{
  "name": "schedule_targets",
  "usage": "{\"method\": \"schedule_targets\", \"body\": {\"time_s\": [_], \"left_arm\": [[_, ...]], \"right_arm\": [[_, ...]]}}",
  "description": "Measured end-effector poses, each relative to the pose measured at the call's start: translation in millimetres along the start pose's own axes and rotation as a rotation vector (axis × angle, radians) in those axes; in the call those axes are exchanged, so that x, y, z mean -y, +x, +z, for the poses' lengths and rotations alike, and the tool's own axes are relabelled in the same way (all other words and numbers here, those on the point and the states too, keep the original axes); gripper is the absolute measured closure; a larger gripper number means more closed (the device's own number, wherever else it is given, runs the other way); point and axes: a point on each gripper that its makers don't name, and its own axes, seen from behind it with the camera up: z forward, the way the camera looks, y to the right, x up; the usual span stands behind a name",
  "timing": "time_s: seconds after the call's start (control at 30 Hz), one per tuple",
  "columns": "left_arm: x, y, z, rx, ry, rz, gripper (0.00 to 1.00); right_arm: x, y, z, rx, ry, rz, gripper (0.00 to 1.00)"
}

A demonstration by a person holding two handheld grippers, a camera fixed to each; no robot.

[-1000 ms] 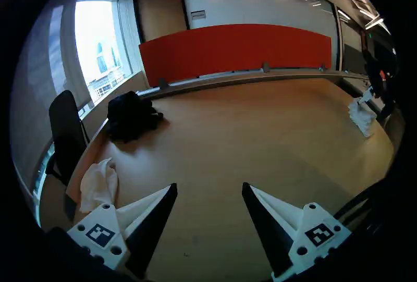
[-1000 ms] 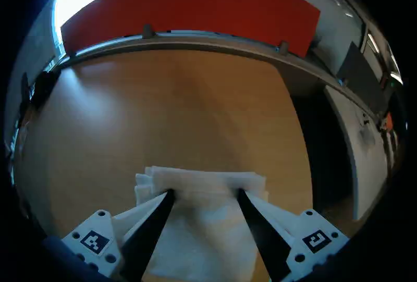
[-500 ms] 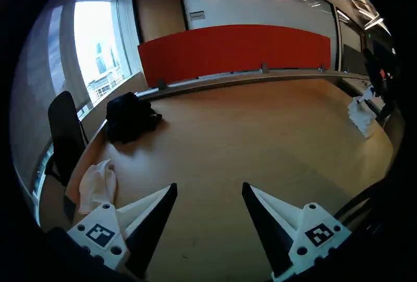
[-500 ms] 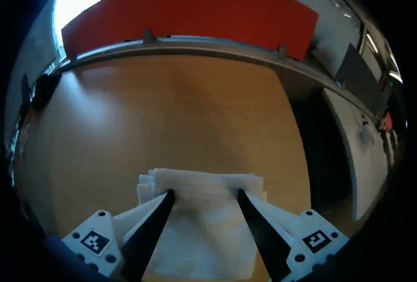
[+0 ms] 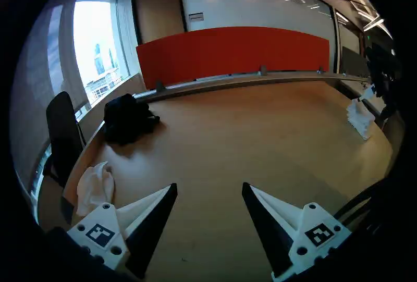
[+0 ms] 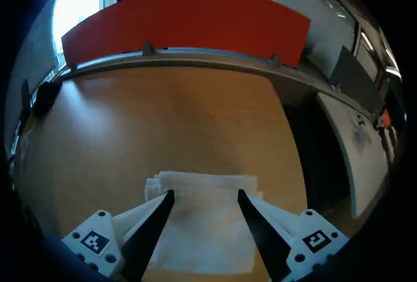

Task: Fold towel

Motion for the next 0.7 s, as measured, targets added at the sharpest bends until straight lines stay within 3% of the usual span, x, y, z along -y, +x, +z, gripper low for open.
{"method": "schedule_targets", "body": {"time_s": [0.7], "left_arm": [[-1.5,22,4.4,-0.043,-0.025,0.008,0.08]], "right_arm": [[-4,53,-64.1,-0.31,-0.096,0.083,0.06]]}}
